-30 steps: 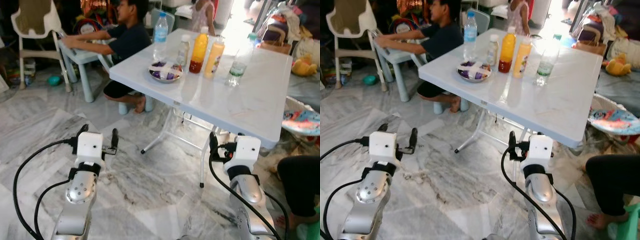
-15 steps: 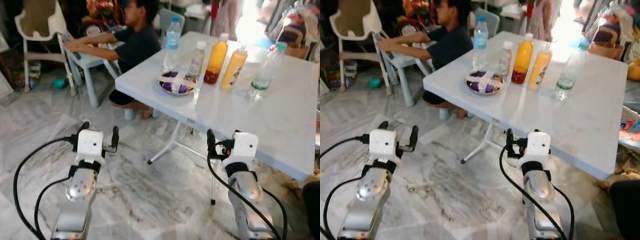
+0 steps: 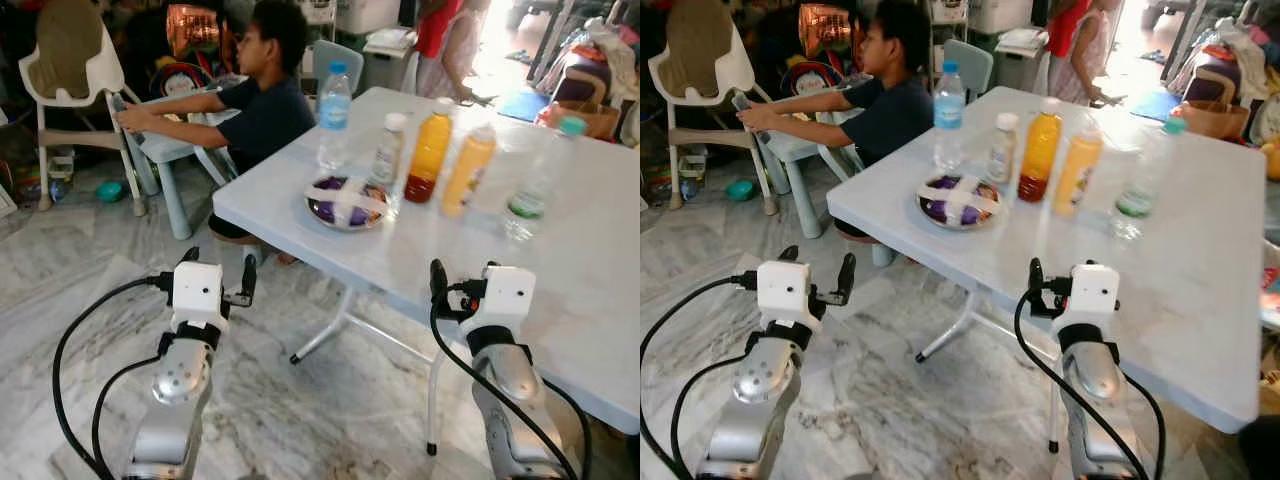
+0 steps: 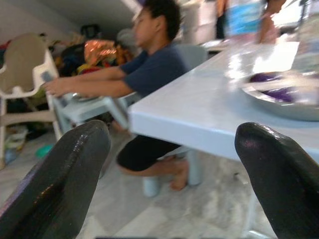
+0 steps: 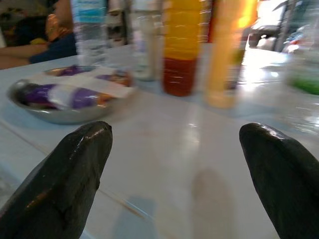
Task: Restocking fridge
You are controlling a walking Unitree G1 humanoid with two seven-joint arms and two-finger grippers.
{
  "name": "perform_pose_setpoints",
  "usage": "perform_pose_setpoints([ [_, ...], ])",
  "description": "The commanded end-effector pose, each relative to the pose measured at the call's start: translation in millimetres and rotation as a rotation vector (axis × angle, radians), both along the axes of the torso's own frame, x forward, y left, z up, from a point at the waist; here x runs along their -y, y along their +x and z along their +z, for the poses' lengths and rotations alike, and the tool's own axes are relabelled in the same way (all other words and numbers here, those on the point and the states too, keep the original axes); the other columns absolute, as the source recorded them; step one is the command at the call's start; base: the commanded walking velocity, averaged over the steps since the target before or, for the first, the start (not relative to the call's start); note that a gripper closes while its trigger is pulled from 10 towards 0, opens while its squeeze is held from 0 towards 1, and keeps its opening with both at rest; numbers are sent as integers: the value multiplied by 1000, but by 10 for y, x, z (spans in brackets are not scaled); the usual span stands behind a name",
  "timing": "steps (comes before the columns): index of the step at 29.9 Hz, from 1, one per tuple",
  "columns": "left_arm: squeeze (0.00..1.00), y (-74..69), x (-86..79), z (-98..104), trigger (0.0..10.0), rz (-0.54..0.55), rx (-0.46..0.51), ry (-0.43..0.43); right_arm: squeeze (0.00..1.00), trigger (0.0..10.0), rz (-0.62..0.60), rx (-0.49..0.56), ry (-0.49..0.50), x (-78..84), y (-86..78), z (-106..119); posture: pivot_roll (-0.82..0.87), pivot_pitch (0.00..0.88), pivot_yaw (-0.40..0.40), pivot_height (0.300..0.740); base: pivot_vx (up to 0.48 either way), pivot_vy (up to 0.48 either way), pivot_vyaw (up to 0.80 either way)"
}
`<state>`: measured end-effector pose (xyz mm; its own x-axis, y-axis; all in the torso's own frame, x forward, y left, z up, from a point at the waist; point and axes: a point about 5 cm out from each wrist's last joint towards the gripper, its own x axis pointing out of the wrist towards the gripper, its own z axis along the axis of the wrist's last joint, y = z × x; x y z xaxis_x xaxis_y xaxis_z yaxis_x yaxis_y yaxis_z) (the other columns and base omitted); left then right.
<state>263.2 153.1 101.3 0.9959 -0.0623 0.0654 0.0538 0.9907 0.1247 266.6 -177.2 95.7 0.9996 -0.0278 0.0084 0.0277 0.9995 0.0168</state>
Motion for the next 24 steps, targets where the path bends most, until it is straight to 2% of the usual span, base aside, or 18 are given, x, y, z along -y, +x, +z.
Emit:
perform_pose_setpoints([
  [1, 0, 9, -12, 15, 10000, -1, 3, 13, 0, 10000, 13, 6, -4, -18, 9, 16, 11, 0, 4, 740, 289, 382, 0],
  [6, 0, 17, -6, 68, 10000, 0, 35, 6, 0, 10000, 21, 16, 5, -41, 17, 32, 11, 0, 2, 740, 288, 383, 0],
  [13, 0, 23, -4, 64, 10000, -1, 29, 5, 0, 10000, 19, 15, 6, -37, 25, 31, 11, 0, 0, 740, 289, 384, 0],
  [24, 0, 9, 52, 47, 10000, -23, 29, 18, 0, 10000, 23, 14, 4, -54, 32, 21, 12, 0, -2, 740, 311, 364, -676],
])
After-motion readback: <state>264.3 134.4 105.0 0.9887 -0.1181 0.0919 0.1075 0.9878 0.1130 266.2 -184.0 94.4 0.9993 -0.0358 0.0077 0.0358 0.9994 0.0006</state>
